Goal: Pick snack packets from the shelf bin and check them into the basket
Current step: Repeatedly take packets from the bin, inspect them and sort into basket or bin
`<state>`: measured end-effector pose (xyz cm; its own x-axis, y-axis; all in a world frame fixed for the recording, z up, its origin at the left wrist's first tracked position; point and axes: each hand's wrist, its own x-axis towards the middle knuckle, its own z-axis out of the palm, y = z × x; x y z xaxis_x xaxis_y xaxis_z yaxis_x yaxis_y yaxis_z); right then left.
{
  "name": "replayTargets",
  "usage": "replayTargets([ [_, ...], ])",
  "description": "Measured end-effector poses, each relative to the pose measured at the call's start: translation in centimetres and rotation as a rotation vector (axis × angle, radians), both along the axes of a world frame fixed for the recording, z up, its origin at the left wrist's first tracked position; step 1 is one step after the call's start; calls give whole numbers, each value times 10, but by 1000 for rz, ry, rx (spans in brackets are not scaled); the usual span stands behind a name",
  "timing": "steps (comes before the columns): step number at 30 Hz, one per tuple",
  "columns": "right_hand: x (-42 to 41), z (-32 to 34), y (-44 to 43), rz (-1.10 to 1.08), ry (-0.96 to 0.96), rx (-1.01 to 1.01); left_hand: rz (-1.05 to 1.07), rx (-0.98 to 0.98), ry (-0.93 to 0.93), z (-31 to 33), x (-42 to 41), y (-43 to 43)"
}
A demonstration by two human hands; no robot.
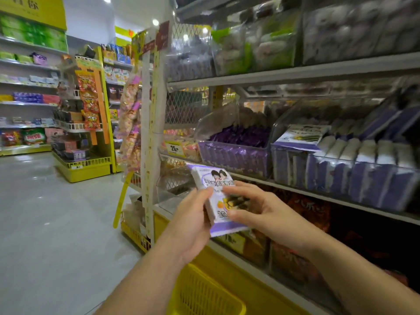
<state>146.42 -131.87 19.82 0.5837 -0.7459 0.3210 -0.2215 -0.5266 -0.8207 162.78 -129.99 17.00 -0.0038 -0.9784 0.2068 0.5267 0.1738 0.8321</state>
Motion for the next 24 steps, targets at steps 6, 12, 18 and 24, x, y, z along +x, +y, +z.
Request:
replayTargets([
  [6, -57, 62, -3, -97, -89, -112, 87, -108, -92, 71, -57, -25],
  [12, -111, 106, -28, -327, -172, -267, 222, -191, -619, 117, -100, -64],
  [18, -156, 145, -68, -684, 127, -485, 377, -651, -1312, 129, -108, -106],
  [24, -159, 173, -114, -848, 442, -508, 51, -647, -1712, 132, -111, -132],
])
